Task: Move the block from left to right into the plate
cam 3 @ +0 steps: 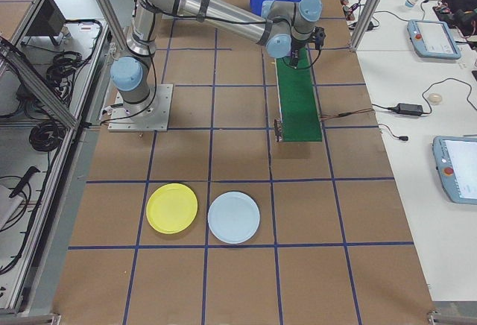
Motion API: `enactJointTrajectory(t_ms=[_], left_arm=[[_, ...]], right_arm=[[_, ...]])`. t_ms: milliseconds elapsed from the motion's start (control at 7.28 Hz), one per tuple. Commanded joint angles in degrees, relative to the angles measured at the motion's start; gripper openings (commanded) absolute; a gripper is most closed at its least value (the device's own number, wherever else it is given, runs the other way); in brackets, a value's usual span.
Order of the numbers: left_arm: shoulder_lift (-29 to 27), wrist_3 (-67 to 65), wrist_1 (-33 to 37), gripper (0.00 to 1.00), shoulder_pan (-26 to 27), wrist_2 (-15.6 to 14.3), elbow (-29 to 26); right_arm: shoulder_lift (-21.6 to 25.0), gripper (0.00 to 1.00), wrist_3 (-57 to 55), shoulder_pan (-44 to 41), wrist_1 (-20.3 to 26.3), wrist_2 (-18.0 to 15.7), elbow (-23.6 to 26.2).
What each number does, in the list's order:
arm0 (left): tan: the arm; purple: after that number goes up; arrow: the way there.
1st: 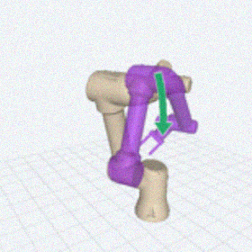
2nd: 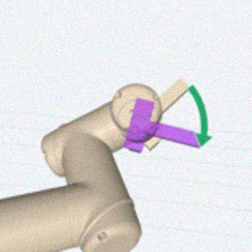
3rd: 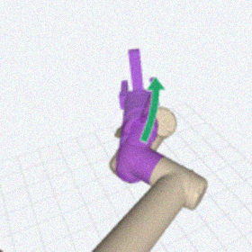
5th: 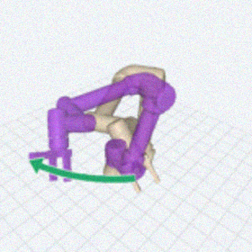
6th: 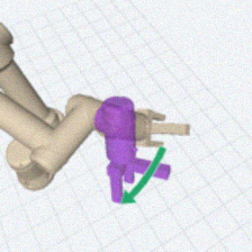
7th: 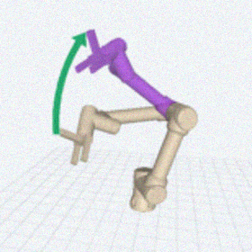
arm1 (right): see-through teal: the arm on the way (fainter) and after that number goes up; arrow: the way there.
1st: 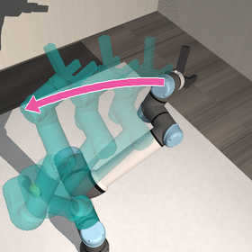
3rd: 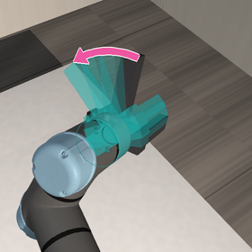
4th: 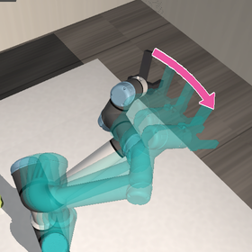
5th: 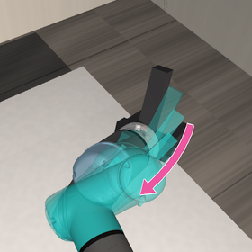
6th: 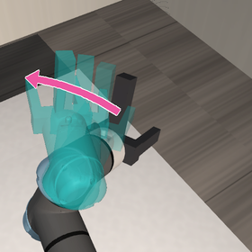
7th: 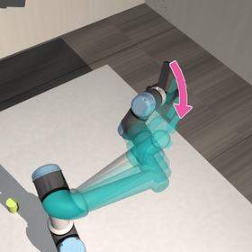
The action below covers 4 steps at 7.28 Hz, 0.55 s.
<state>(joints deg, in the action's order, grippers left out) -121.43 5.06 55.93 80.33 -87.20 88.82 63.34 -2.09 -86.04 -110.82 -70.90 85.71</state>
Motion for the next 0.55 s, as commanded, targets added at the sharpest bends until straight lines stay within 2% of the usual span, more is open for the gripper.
enactJointTrajectory(t_ms=[0,137,275,412], left_arm=[[-0.2,0.0,0.2,0.38,0.0,-0.3,0.0],[0.6,-0.1,0.3,0.30,-0.1,-0.5,-0.7],[2.2,-0.2,0.9,0.30,0.0,-2.5,-1.6],[4.7,-0.2,4.2,0.30,0.0,-2.6,-1.8]], right_arm=[[-0.2,0.99,-1.3,0.0,0.0,0.8,0.3],[-0.2,0.99,-1.0,0.0,0.0,0.8,0.3],[-0.2,0.99,-1.0,0.0,-0.1,0.8,0.3],[-0.2,0.99,-0.9,0.0,-0.1,0.8,0.3]])
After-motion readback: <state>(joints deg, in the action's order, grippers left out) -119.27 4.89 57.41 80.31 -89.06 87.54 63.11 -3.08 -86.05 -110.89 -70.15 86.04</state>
